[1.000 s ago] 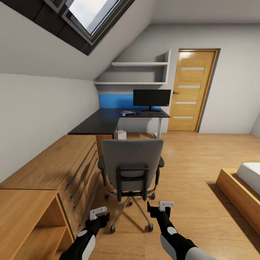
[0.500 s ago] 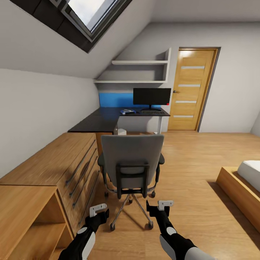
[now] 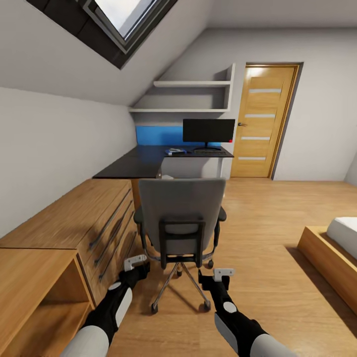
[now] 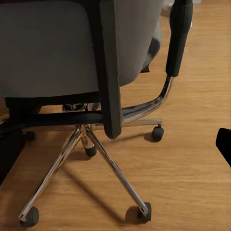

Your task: In the bedroom, organize the workspace by keeping the computer under the desk, ensuring the monitor is on the desk, placing the keyboard on the desk next to the monitor, placing the mouse on the desk next to the keyboard, moving the folder from the swivel chair onto the desk next to the mouse, stacking the notebook on top of the folder with the pen on top of the notebook, and positioning the swivel chair next to the desk.

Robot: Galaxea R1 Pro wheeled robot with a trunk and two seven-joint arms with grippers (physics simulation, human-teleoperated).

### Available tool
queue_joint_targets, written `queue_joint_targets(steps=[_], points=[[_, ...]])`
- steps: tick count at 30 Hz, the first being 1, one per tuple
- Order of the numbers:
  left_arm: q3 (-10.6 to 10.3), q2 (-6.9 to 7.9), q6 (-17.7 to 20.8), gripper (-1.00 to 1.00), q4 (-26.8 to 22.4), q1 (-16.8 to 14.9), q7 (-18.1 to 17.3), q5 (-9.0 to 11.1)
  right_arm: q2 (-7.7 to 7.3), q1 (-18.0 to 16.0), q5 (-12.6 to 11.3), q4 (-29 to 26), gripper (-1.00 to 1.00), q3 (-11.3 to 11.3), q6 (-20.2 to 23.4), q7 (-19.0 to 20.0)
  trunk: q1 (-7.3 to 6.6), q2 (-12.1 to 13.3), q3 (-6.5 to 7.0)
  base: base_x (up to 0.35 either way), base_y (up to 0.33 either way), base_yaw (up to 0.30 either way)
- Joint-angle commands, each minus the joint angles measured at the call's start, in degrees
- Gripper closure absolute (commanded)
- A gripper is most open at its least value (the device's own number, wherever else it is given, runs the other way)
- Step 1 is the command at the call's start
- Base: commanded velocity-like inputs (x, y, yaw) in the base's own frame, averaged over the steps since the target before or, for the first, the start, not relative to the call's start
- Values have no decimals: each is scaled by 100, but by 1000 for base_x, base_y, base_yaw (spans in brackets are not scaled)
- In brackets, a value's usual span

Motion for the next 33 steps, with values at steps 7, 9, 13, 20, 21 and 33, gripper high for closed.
queue_joint_targets(steps=[7,9,13,20,21,33], points=[[37,11,-630,-100,503,-24,-12,-4,151,-7,190,-50,-100,47,-6,-43,154,-285,-132,0,0,0],[30,14,-859,-100,838,-26,-16,-16,168,-7,245,-50,-100,42,-155,-42,198,-365,-168,0,0,0],[25,20,-991,-100,1070,-27,-17,-22,176,-7,274,-1,-100,37,-460,-47,285,-526,-240,0,0,0],[30,24,-1035,-100,1160,-27,-18,-17,164,-7,275,193,-100,28,-634,-50,439,-806,-365,0,0,0],[31,24,-1038,-100,1167,-27,-18,-13,163,-7,275,222,-100,28,-664,-50,461,-847,-383,0,0,0],[32,17,-1038,-100,1235,-27,-48,-14,162,-7,246,268,-100,18,-790,-69,725,-1328,-599,0,0,0]])
